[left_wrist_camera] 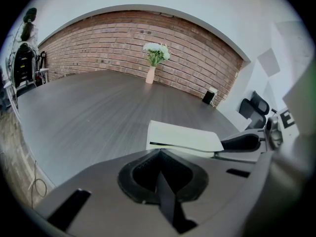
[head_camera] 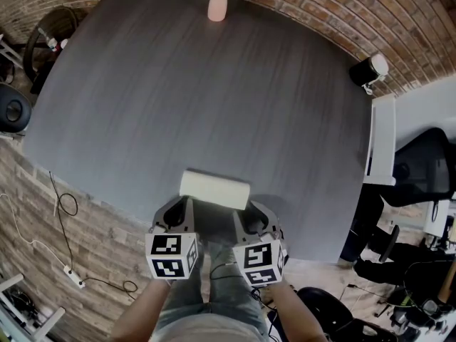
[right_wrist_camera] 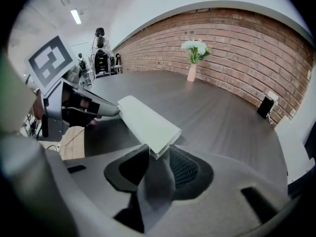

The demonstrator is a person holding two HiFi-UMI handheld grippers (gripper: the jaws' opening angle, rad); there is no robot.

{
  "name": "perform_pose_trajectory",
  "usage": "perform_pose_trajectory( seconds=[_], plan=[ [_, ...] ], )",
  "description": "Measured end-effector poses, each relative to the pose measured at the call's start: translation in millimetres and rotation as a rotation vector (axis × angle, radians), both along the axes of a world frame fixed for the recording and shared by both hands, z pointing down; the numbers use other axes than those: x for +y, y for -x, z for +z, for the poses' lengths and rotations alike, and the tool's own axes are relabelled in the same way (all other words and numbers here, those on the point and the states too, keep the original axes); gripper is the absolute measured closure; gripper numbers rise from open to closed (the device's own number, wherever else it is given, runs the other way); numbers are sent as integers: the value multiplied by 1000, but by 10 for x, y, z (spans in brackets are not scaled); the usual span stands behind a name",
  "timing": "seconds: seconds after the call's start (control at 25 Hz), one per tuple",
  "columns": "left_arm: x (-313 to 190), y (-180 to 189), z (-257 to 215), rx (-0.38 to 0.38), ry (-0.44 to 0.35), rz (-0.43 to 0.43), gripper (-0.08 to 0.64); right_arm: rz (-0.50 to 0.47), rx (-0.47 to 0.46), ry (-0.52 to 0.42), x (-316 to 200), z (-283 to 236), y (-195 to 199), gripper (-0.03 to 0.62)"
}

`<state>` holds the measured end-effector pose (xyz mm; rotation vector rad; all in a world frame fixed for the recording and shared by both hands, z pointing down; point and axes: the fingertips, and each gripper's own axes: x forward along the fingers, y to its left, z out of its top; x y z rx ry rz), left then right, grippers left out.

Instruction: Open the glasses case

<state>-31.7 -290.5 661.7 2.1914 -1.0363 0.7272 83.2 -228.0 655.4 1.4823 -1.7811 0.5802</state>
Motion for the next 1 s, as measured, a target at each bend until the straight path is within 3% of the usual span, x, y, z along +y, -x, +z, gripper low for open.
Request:
perform_pose_trajectory(
  seconds=[0.6,1.0],
  plan=[
    [6,24,-1,7,36,-20,565,17,10,-64,-177,-314,-78,459],
    [1,19,-15,-12,39,-11,565,78,-33,-107,-271,-472,-168,459]
  ],
)
